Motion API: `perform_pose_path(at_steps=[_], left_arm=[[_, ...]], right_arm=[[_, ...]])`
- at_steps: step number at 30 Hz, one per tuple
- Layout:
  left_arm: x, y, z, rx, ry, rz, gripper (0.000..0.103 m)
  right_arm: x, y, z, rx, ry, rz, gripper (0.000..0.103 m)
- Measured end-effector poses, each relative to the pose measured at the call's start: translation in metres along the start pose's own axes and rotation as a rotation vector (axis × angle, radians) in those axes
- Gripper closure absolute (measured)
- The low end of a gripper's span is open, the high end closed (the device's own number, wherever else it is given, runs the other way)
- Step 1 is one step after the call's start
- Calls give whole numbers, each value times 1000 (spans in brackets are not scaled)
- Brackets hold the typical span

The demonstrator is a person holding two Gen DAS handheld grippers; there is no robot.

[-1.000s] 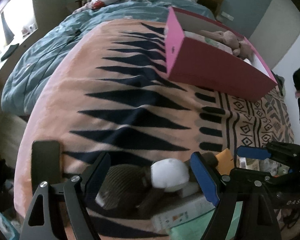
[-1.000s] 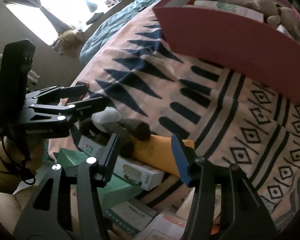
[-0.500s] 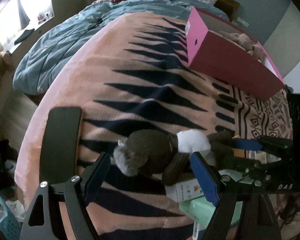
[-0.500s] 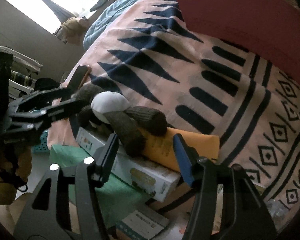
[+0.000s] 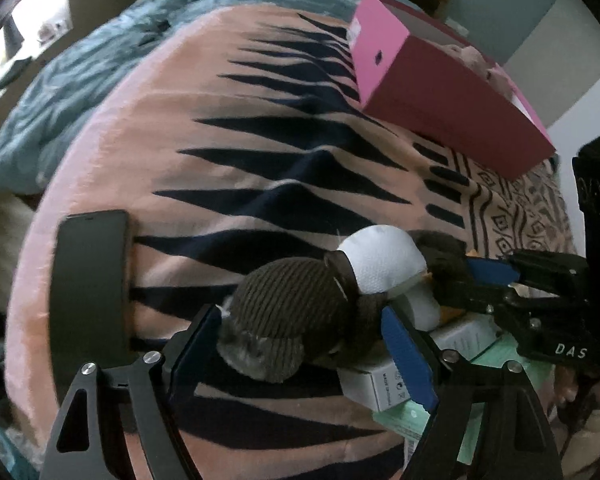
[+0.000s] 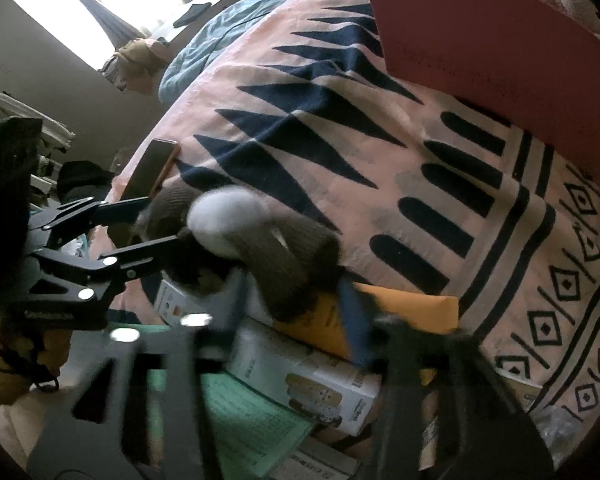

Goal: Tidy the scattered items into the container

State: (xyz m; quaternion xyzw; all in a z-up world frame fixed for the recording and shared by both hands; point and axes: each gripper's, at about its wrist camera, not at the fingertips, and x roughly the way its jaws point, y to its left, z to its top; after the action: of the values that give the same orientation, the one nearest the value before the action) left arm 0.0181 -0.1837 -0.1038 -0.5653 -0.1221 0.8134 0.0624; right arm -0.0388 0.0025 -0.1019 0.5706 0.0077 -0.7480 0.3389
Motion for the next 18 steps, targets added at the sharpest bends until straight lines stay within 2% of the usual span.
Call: perform_pose_path(at_steps=[5, 11, 15, 18], left_arm=[[-1, -1, 6, 27, -9, -66, 31], [-9, -24, 22, 69, -53, -178, 33], [-2, -39, 33, 108, -53, -183, 33], [5, -42, 34, 121, -30, -197, 32]], right_arm=[[-8, -1, -1, 38, -38, -23, 75], [-44, -14, 0, 117, -139, -53, 76], [-63, -34, -4, 179, -181, -132, 76], [-66, -58, -13, 271, -172, -170, 75]])
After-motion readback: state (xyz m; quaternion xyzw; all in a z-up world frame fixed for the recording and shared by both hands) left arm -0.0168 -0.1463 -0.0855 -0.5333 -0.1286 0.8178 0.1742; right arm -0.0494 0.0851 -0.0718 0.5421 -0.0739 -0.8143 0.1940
